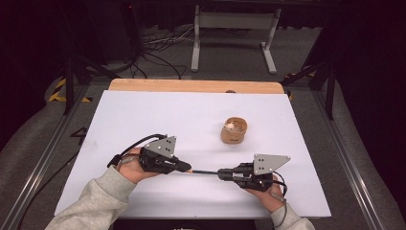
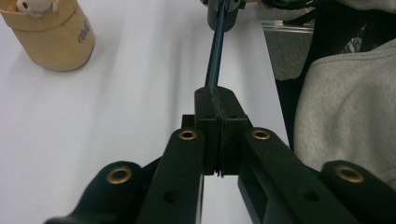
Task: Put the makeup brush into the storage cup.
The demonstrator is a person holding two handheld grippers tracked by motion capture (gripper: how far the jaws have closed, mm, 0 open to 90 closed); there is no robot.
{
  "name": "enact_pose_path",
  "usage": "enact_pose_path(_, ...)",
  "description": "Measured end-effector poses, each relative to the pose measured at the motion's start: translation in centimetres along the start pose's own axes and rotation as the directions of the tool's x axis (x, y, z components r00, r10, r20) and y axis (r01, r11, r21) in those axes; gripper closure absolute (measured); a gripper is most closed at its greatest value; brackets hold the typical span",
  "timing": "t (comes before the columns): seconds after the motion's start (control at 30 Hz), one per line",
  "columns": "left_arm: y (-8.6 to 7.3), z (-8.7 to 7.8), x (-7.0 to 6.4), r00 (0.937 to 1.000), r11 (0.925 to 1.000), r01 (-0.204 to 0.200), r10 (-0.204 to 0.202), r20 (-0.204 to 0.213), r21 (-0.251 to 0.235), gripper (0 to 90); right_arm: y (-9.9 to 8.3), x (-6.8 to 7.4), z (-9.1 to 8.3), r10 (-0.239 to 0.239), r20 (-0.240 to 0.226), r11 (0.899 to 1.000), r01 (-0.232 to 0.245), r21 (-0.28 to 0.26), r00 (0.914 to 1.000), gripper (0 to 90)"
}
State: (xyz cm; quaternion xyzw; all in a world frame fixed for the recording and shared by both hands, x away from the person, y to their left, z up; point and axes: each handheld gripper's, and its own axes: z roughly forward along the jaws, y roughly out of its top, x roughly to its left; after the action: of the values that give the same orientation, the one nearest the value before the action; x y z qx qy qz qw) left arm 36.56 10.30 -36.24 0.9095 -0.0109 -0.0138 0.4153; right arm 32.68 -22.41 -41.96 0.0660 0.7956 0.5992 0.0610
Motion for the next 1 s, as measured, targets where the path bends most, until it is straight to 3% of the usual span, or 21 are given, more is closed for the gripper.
enact_pose_path(0.1, -0.08, -0.02, 0.01, 1.0000, 1.0000, 0.000, 0.000, 0.003, 0.002, 88.8, 0.05, 0.03, -0.05, 0.006, 0.000, 1.000, -0.006, -0.013, 1.0000, 85.1)
enact_pose_path(0.2, -0.26, 0.06, 0.25, 0.9997, 0.9998, 0.018, -0.018, 0.014, -0.003, 75.9, 0.11, 0.02, -0.17, 0.007, -0.003, 1.000, -0.007, -0.020, 1.0000, 85.0)
enact_pose_path(0.3, -0.46, 0.21, 0.34, 0.9995, 0.9996, 0.028, -0.028, 0.017, -0.008, 70.4, 0.16, 0.04, -0.22, 0.007, 0.000, 1.000, -0.007, -0.030, 1.0000, 85.1)
enact_pose_path(0.67, -0.56, 0.69, 0.26, 0.9993, 0.9997, 0.024, -0.024, 0.029, 0.011, 77.2, 0.23, -0.06, -0.62, 0.022, -0.011, 0.996, -0.023, -0.086, 0.9997, 85.1)
enact_pose_path(1.0, -0.34, 0.54, -0.15, 0.9986, 0.9990, -0.042, 0.042, 0.032, 0.013, 83.3, 0.04, -0.19, -0.56, 0.030, -0.037, 0.995, -0.033, -0.094, 0.9988, 84.7)
